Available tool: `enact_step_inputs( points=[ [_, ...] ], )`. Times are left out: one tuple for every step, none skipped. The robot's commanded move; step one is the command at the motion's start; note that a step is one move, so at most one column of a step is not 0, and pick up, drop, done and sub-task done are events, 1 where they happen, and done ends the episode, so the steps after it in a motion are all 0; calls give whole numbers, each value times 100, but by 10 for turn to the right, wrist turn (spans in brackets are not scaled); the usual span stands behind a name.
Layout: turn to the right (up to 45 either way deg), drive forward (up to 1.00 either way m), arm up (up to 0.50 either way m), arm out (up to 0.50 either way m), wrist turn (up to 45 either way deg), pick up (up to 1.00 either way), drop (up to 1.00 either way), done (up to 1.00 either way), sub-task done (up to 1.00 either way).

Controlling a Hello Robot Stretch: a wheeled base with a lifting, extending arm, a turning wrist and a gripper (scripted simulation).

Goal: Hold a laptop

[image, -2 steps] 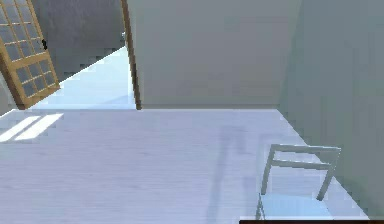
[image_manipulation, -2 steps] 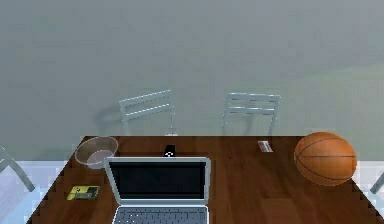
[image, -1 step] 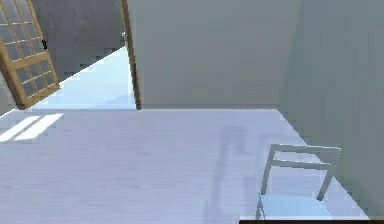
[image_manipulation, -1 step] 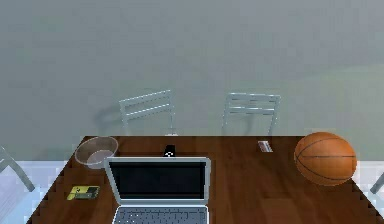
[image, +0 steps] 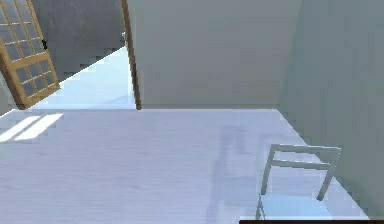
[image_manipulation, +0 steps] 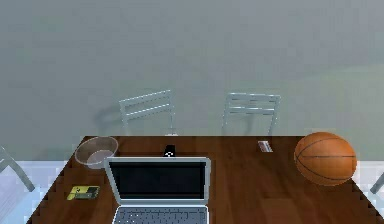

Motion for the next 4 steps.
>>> enact_step_inputs(
  points=[
    [0,0,0,0,450,0,0,0,0],
    [0,0,0,0,450,0,0,0,0],
    [0,0,0,0,450,0,0,0,0],
    [0,0,0,0,360,0,0,0,0]
  ],
)
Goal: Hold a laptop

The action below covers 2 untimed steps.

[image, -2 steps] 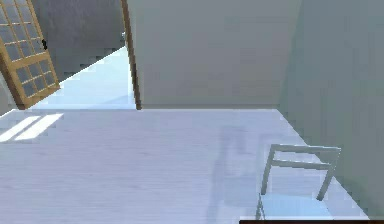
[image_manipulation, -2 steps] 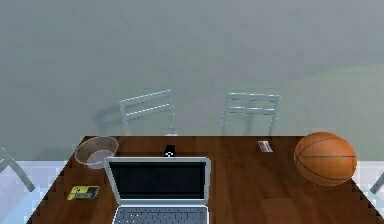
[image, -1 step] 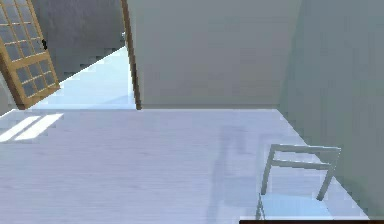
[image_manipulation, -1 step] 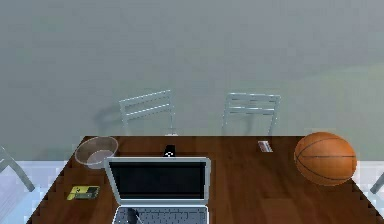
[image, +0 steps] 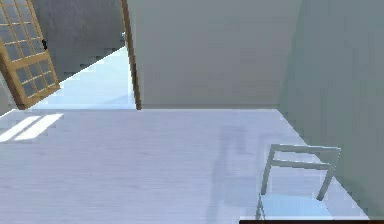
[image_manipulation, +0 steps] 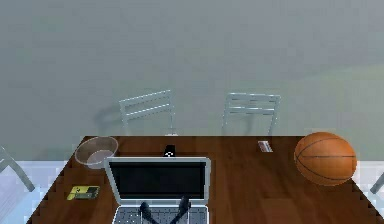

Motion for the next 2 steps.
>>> enact_step_inputs(
  points=[
    [0,0,-30,0,0,0,0,0,0],
    [0,0,0,0,0,100,0,0,0]
  ],
)
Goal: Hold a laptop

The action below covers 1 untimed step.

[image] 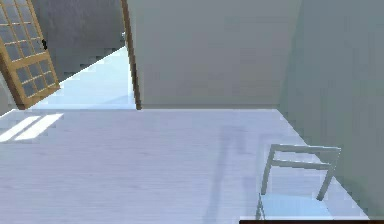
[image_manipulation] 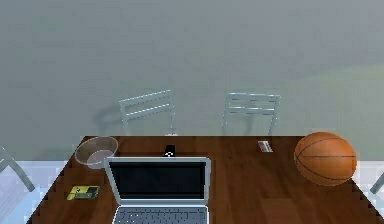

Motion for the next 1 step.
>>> enact_step_inputs(
  points=[
    [0,0,10,0,0,0,0,0,0]
  ],
)
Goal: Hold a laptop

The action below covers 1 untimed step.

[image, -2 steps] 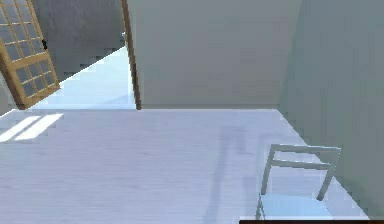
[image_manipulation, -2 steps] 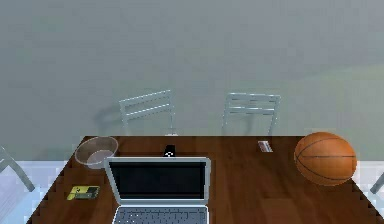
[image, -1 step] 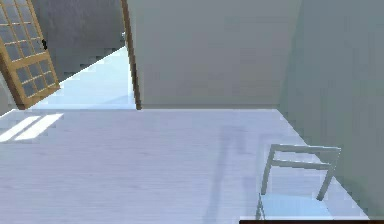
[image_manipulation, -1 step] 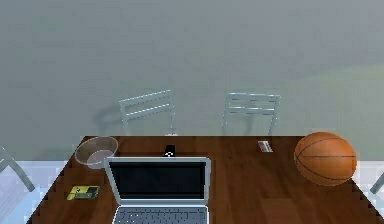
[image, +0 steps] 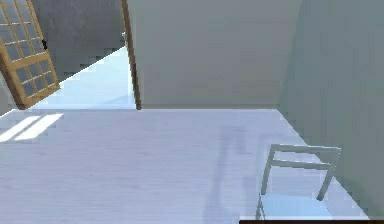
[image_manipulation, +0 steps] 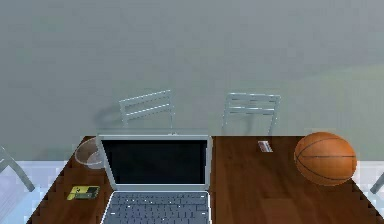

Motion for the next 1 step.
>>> enact_step_inputs(
  points=[
    [0,0,0,0,0,0,0,100,0]
  ],
)
